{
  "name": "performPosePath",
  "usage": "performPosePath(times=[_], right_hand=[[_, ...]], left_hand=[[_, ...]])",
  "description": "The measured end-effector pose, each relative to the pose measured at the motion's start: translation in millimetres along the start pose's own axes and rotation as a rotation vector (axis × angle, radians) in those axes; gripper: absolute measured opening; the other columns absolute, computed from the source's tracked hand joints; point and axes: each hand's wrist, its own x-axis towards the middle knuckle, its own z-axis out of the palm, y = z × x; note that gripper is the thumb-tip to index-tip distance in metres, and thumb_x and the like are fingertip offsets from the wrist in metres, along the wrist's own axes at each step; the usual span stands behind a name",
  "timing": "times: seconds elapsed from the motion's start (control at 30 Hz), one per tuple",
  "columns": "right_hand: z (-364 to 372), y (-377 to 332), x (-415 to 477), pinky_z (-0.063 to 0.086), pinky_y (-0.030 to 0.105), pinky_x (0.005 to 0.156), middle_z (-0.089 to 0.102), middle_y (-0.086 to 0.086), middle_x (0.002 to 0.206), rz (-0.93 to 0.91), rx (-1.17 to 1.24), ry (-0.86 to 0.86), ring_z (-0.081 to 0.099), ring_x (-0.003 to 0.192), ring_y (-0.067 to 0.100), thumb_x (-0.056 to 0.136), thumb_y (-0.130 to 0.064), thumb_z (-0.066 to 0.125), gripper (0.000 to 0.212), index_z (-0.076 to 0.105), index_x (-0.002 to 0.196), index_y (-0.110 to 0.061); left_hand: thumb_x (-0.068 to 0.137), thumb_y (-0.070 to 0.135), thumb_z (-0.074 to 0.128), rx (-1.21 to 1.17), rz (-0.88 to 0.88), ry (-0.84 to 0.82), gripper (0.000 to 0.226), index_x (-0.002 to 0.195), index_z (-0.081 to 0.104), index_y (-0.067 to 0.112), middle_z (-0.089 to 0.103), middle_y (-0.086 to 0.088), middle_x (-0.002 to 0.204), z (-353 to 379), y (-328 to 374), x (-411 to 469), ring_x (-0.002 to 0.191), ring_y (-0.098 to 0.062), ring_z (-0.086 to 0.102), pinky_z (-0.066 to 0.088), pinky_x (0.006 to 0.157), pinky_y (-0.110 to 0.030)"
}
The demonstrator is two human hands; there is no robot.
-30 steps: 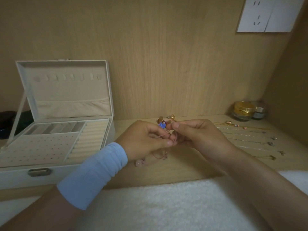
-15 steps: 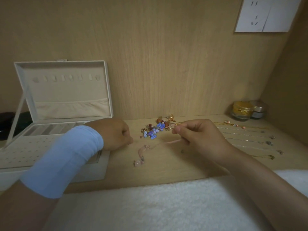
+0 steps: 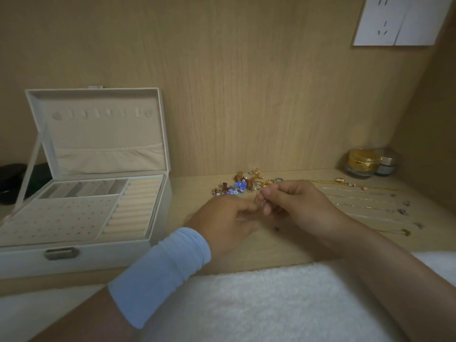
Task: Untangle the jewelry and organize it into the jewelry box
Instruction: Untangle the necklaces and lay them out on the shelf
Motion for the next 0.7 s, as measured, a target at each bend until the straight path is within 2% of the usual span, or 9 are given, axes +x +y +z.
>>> performPosePath(times=[0.07,0.17,0.23,0.3,0.33,0.4,0.47,0.6,0.7], right_hand=[[-0.6,-0.6,0.7,0.046,0.015,0.056,0.066,0.003,0.065,-0.003,0.047,-0.004,0.056,0.059,0.011,0.101,-0.018,0.055,0.024,0.073,0.089,-0.006],[-0.2,-1.2,2.2,0.050,0.019,0.062,0.067,0.004,0.066,-0.004,0.093,-0.026,0.059,0.062,0.014,0.101,-0.017,0.054,0.024,0.071,0.090,-0.006],[-0.2,-1.9,2.0,0.051,0.021,0.064,0.066,0.004,0.066,0.001,0.150,-0.042,0.061,0.062,0.015,0.102,-0.016,0.051,0.024,0.069,0.090,-0.007],[0.6,-2.9,0.7,0.053,0.023,0.066,0.065,0.006,0.066,0.013,0.220,-0.051,0.064,0.064,0.018,0.103,-0.016,0.049,0.024,0.067,0.090,-0.008],[1.3,-3.5,-0.2,0.054,0.024,0.067,0.064,0.008,0.066,0.020,0.257,-0.058,0.065,0.065,0.021,0.103,-0.016,0.048,0.024,0.066,0.090,-0.008],[2.7,-4.7,-2.0,0.054,0.027,0.064,0.062,0.010,0.066,0.044,0.351,-0.087,0.065,0.064,0.026,0.103,-0.016,0.047,0.023,0.065,0.091,-0.008],[3.7,-6.6,-3.5,0.055,0.029,0.061,0.060,0.011,0.069,0.073,0.433,-0.147,0.064,0.060,0.026,0.103,-0.016,0.046,0.022,0.063,0.095,-0.007],[3.2,-8.9,-5.1,0.049,0.030,0.055,0.058,0.011,0.075,0.074,0.420,-0.239,0.053,0.051,0.022,0.095,-0.022,0.053,0.024,0.062,0.109,-0.005],[3.6,-8.7,-5.5,0.042,0.029,0.050,0.058,0.009,0.078,0.040,0.351,-0.239,0.044,0.051,0.018,0.087,-0.025,0.061,0.032,0.066,0.109,-0.004]], left_hand=[[0.088,0.031,0.069,-0.063,0.007,0.038,0.017,0.103,0.073,0.035,0.058,0.019,0.092,0.6,-2.3,3.3,0.087,0.000,0.057,0.046,0.088,-0.023],[0.088,0.018,0.070,-0.337,-0.026,0.084,0.008,0.083,0.074,0.023,0.063,0.011,0.071,-4.6,0.1,6.4,0.061,-0.001,0.054,0.044,0.068,-0.017],[0.090,0.016,0.069,-0.477,-0.056,0.056,0.012,0.079,0.074,0.018,0.061,-0.006,0.061,-9.5,-1.5,6.6,0.055,-0.012,0.052,0.046,0.062,-0.025],[0.090,0.020,0.069,-0.535,-0.089,0.047,0.014,0.078,0.075,0.017,0.062,-0.026,0.069,-14.8,-2.7,7.1,0.060,-0.020,0.054,0.049,0.065,-0.034],[0.090,0.021,0.069,-0.569,-0.105,0.046,0.014,0.078,0.075,0.016,0.065,-0.028,0.075,-17.3,-2.2,7.7,0.065,-0.023,0.056,0.050,0.067,-0.036],[0.093,0.016,0.065,-0.660,-0.133,0.039,0.015,0.080,0.072,0.011,0.070,-0.014,0.075,-22.0,0.3,9.1,0.072,-0.022,0.060,0.051,0.067,-0.033],[0.097,0.011,0.057,-0.745,-0.157,0.003,0.015,0.087,0.067,0.006,0.070,-0.004,0.073,-27.3,4.4,8.9,0.068,-0.018,0.061,0.052,0.066,-0.032],[0.099,0.013,0.052,-0.814,-0.170,-0.033,0.015,0.097,0.062,0.002,0.065,-0.004,0.066,-35.7,5.2,6.5,0.053,-0.015,0.057,0.054,0.064,-0.035],[0.098,0.013,0.054,-0.777,-0.182,-0.011,0.015,0.094,0.064,0.003,0.059,-0.003,0.062,-40.6,5.7,5.8,0.047,-0.011,0.051,0.057,0.053,-0.031]])
